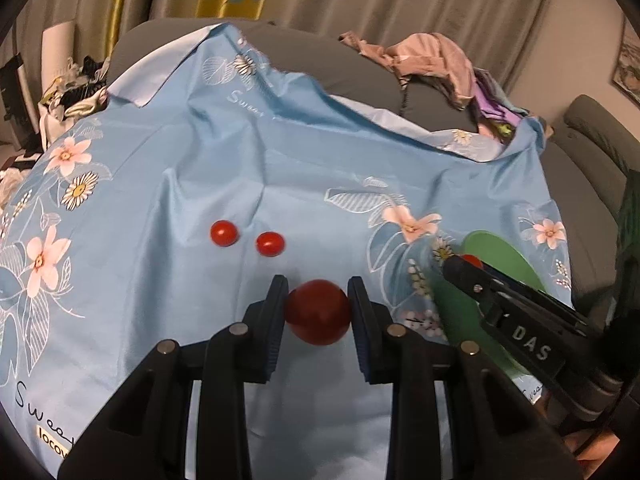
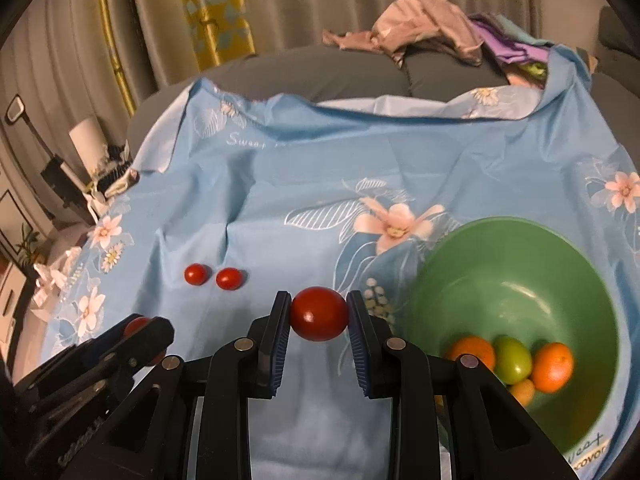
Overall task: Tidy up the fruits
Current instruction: 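Carry both held cherry tomatoes over the green bowl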
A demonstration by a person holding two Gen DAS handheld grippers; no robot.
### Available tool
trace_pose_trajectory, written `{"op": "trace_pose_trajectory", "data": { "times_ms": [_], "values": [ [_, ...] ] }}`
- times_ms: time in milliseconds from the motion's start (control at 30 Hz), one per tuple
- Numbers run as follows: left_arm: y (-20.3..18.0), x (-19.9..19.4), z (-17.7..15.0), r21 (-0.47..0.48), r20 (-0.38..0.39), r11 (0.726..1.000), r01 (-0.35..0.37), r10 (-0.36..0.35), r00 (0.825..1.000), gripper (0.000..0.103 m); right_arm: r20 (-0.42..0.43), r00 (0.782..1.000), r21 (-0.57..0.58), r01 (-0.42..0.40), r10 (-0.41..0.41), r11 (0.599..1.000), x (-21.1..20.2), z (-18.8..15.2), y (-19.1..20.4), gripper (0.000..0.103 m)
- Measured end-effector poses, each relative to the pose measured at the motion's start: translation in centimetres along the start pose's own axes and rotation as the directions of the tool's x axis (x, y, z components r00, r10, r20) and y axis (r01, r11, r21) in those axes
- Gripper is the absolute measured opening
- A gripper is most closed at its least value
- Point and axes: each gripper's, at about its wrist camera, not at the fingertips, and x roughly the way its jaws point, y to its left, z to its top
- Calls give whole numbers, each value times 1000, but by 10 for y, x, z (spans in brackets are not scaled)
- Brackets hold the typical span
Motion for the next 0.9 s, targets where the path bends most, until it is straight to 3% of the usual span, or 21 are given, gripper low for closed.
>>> {"op": "trace_pose_trajectory", "data": {
  "times_ms": [133,500,767,900],
  "values": [
    [-10,-10,1,27,22,999,20,-21,1000,30,46,998,14,39,-40,999,-16,0,-11,30],
    [-62,-23,2,151,74,986,70,-82,994,30,130,989,110,50,-64,993,-43,6,-46,30],
    [-110,-4,8,243,45,964,108,-123,991,30,160,984,194,51,-83,980,-57,6,-83,30],
    [-132,10,10,286,6,946,153,-161,987,30,148,976,261,117,-160,958,-60,5,-106,30]
  ]
}}
